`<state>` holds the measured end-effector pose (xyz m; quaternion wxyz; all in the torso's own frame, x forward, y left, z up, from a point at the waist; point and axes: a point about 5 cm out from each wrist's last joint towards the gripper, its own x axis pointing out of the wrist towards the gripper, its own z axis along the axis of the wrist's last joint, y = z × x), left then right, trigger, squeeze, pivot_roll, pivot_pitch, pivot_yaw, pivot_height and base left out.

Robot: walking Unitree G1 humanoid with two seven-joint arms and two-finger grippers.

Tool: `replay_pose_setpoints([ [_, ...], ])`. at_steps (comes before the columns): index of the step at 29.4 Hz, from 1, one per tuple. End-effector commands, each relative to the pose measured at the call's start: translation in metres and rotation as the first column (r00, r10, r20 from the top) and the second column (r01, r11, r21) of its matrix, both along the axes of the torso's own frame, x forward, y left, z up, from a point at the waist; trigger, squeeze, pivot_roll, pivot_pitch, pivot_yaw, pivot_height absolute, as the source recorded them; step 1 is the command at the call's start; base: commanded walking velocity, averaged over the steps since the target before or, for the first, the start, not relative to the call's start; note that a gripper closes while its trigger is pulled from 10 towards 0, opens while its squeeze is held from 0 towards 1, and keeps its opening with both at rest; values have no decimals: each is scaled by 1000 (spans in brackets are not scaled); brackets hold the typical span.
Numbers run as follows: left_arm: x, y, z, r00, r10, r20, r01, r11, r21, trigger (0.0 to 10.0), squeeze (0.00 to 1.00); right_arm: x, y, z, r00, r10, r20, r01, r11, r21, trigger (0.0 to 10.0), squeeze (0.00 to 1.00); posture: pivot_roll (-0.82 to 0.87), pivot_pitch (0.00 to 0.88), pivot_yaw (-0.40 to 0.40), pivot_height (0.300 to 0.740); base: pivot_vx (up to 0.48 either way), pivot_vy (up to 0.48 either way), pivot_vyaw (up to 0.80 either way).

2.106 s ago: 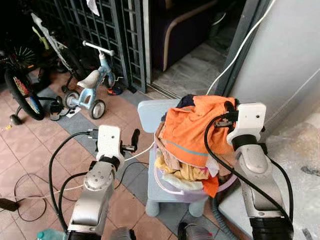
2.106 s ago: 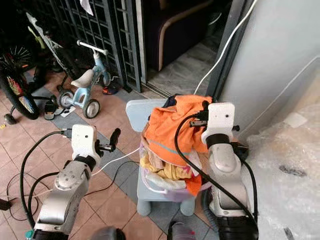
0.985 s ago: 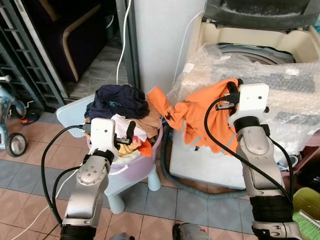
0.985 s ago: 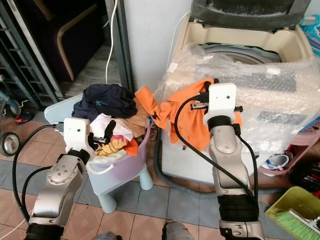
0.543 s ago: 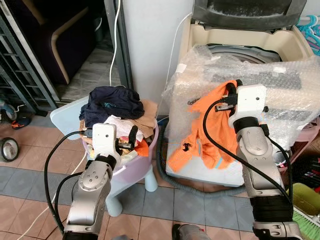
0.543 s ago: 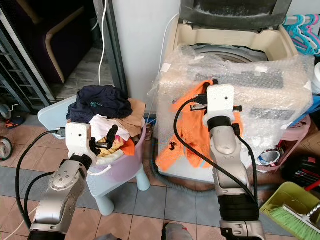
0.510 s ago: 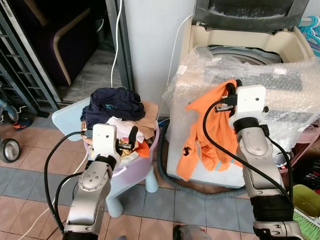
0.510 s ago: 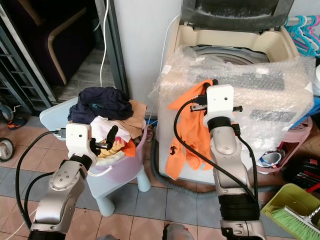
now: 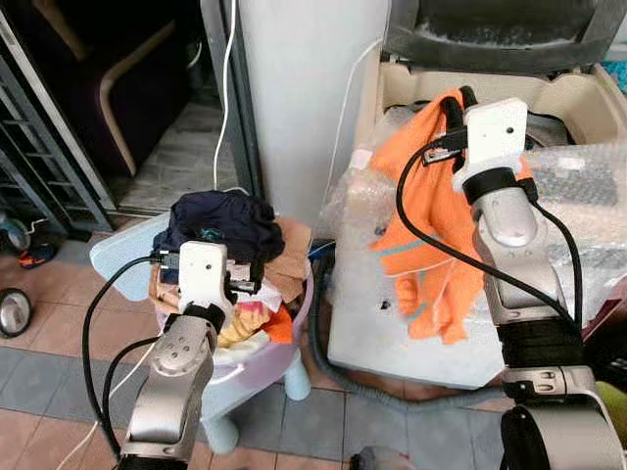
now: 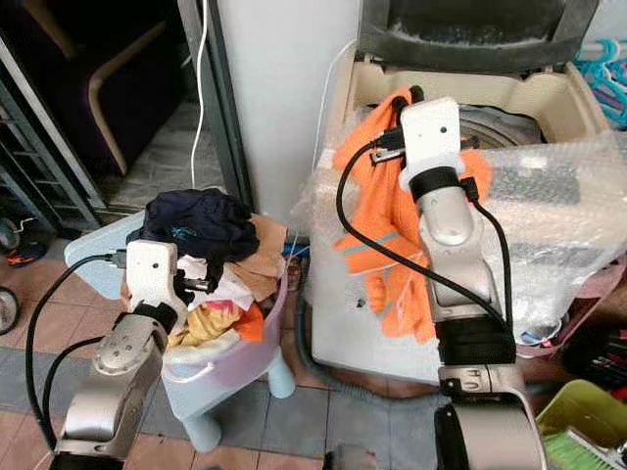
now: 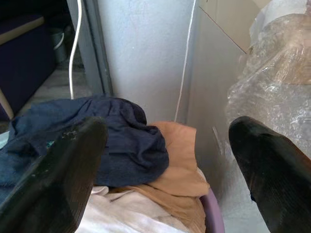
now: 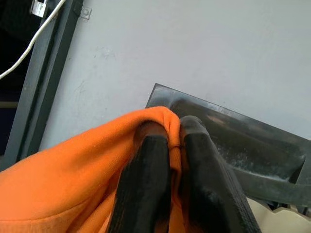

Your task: Clothes washing

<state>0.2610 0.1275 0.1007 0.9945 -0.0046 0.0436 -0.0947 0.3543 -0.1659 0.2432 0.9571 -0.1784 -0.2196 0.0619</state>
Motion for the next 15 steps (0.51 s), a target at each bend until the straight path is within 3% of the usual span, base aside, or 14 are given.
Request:
replay_pose_setpoints([
  [1,1,-8,4,1000,-25,18,25,1000,2,10000,0,4,-5,20,998,6,59,-6,1000,-5,10000,0,-53,7,29,740,428,0,0],
  [4,1,-7,4,1000,-23,17,23,1000,5,10000,0,11,-4,35,996,16,91,-16,1000,-1,10000,0,-45,7,26,740,431,0,0],
  [6,0,-6,4,1000,-19,16,18,1000,19,10000,0,25,-11,75,984,-14,178,19,999,-27,10000,0,-36,5,21,740,397,-144,0],
  [9,0,-6,3,1000,-15,12,15,1000,14,10000,0,29,-18,91,977,-55,207,60,998,-20,10000,0,-32,5,19,740,376,-294,0],
  [11,-1,-6,3,1000,-7,5,7,1000,-2,10000,0,32,-35,118,945,-164,283,174,985,-13,10000,0,-27,6,16,740,373,-298,0],
  [15,-3,-7,2,1000,7,-4,-7,1000,-24,10000,0,29,-69,143,883,-335,328,329,941,74,10000,0,-22,11,6,740,0,0,0],
])
